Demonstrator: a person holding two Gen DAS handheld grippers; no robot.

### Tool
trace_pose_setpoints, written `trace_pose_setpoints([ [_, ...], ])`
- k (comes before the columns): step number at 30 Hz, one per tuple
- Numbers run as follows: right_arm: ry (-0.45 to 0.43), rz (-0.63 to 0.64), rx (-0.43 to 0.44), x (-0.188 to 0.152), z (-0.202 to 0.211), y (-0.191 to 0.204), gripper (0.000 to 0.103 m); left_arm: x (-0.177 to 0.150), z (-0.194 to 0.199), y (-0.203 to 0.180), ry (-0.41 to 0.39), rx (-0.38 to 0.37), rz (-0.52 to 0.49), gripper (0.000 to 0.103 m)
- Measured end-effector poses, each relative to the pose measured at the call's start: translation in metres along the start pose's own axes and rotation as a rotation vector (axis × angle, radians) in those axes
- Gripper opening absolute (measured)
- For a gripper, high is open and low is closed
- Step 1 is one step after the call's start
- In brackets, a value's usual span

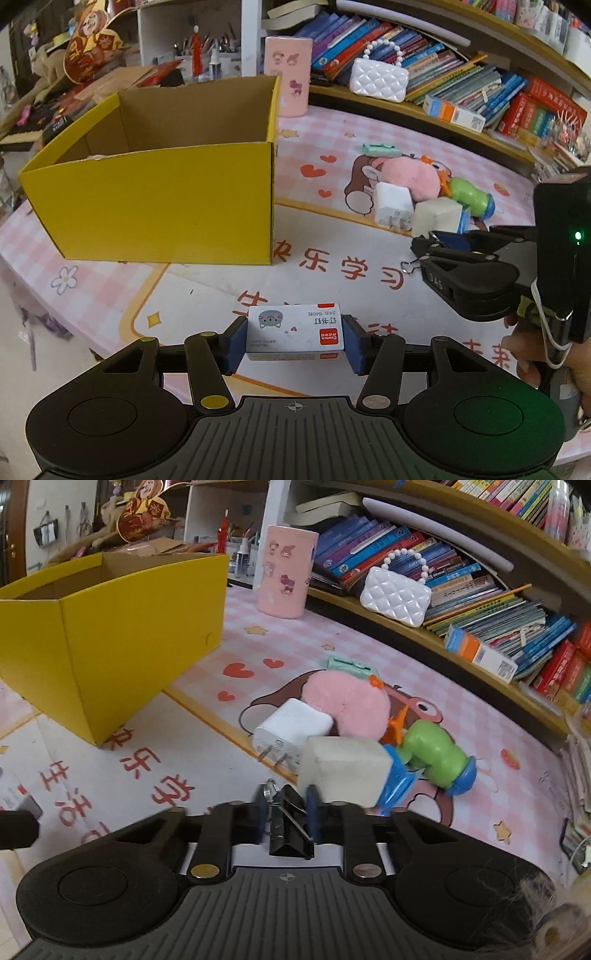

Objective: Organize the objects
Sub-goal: 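Grasp the white staple box with the left tool while the right tool grasps the black binder clip, then carry the staple box and the binder clip with both tools over the yellow box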

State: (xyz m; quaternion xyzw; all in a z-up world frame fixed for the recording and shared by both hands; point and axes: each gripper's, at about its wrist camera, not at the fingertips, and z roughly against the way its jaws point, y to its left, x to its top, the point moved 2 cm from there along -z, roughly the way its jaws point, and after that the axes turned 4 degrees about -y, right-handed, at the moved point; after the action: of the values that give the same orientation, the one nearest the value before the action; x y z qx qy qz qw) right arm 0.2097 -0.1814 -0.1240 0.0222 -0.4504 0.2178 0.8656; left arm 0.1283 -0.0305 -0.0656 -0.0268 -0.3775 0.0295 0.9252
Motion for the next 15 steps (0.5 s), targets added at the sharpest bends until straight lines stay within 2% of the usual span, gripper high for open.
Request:
trace_pose_setpoints([
  [5,-0.017,-0.062,-0.015,0.003,0.015,-0.009,0.002,-0.001,0.002,0.003,-0.008,-0.017,0.009,0.052],
  [15,0.014,-0.303,-0.050,-0.004,0.063,-0.023,0.002,-0.004,0.010,0.011,-0.025,-0.049,0.017,0.052],
])
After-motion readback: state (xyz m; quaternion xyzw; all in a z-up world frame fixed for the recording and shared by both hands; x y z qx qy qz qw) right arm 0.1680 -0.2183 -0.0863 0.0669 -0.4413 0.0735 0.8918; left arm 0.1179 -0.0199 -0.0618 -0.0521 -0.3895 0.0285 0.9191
